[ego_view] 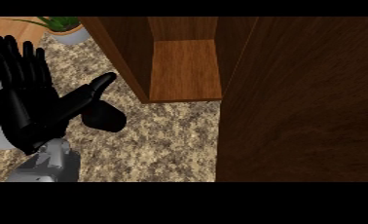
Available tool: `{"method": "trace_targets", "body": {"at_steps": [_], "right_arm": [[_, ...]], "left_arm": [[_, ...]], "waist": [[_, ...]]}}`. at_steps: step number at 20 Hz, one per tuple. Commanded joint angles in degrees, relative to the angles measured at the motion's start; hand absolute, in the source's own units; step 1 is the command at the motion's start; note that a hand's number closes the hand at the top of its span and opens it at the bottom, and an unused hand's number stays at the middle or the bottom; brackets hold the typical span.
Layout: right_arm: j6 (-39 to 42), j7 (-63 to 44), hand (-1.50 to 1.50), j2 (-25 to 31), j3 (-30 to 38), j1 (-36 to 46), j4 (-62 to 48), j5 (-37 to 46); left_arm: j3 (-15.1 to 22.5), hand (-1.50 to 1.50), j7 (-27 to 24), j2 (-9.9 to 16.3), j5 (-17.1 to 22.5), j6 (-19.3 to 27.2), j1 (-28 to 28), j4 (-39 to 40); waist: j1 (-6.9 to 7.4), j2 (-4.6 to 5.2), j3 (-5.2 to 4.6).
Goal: Pick up the wine, place it into the cabinet and close the cabinet
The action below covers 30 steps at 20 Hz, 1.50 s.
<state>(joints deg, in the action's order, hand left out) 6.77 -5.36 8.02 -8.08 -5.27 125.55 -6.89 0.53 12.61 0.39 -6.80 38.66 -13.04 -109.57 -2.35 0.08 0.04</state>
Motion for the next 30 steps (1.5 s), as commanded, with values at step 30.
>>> {"method": "trace_targets", "body": {"at_steps": [30], "right_arm": [[-4.39,-25.25,-1.5,2.12,3.02,4.21,19.37,-6.47]], "left_arm": [[4.71,-1.5,42.9,-0.38,-37.24,18.37,-22.74,3.56]], "waist": [[2.52,-0.4,-0.01]]}}
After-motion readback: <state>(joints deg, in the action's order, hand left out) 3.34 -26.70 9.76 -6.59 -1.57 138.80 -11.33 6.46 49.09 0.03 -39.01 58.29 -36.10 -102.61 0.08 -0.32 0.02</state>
